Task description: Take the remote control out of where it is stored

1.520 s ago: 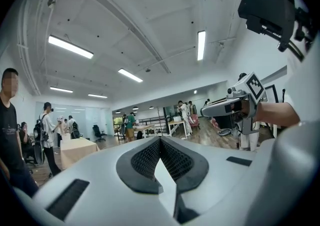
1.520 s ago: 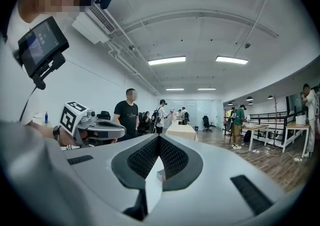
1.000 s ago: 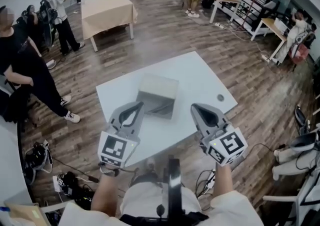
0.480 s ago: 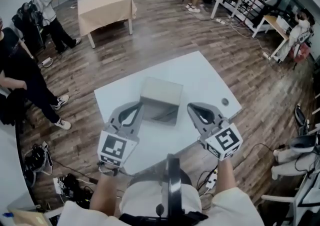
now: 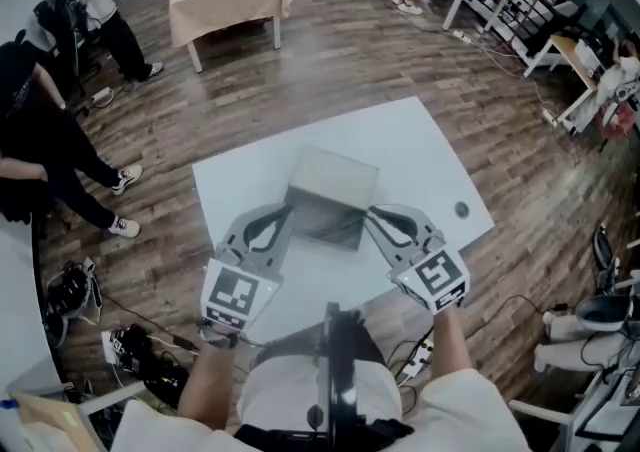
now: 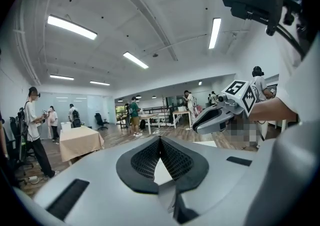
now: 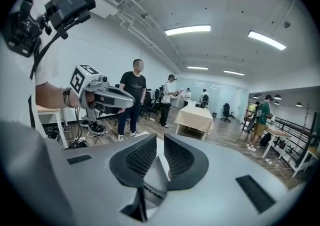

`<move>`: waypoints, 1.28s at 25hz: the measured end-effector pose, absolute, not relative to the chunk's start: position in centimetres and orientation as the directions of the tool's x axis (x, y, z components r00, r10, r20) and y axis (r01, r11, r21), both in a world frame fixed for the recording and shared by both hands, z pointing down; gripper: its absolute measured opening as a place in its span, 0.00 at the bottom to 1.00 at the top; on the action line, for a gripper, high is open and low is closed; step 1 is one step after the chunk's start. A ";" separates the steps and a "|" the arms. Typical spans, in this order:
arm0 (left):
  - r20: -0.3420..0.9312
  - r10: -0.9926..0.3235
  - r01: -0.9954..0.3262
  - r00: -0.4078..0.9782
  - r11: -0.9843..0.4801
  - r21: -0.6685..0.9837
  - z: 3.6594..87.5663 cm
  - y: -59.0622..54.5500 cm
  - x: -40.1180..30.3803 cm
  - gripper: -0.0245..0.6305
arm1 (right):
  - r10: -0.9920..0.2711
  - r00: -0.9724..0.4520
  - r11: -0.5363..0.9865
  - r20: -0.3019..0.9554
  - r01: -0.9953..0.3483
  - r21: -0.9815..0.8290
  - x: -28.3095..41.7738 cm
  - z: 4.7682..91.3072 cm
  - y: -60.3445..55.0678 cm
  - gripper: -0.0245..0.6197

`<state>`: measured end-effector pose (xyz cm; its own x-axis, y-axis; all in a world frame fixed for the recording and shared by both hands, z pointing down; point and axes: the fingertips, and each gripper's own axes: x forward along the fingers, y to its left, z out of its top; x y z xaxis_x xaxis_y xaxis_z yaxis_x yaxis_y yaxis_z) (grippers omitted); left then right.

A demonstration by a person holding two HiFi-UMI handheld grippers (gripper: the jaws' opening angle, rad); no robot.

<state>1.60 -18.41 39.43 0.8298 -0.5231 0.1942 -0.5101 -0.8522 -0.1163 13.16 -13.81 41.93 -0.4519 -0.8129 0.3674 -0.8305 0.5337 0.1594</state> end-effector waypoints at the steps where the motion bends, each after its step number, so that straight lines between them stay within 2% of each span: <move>1: 0.199 -0.533 -0.521 0.822 -0.846 -0.113 39.8 -18.5 1.8 0.04 | -0.801 -0.461 0.549 0.382 -0.820 0.161 13.2 42.6 -14.0 0.08; 8: 0.246 -0.592 -0.591 0.767 -0.802 -0.088 41.9 -19.5 1.9 0.04 | -0.683 -0.530 0.682 0.503 -0.709 0.178 13.1 47.6 -16.6 0.11; 14: 0.291 -0.639 -0.646 0.712 -0.758 -0.087 43.3 -20.3 2.1 0.04 | -0.526 -0.514 0.817 0.678 -0.528 0.233 12.5 54.8 -17.8 0.14; 18: 0.316 -0.662 -0.675 0.679 -0.733 -0.085 44.2 -20.9 1.4 0.04 | -0.416 -0.506 0.883 0.756 -0.423 0.203 11.5 59.0 -18.2 0.14; 32: 0.375 -0.674 -0.721 0.637 -0.693 -0.021 47.5 -21.7 0.2 0.04 | -0.229 -0.305 0.966 0.924 -0.185 0.179 11.9 68.0 -18.8 0.14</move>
<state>0.22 -21.72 47.53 0.6367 -0.6740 0.3746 -0.7210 -0.6926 -0.0207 11.87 -18.82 67.98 -0.3052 -0.2294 0.9242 -0.1853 0.9663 0.1787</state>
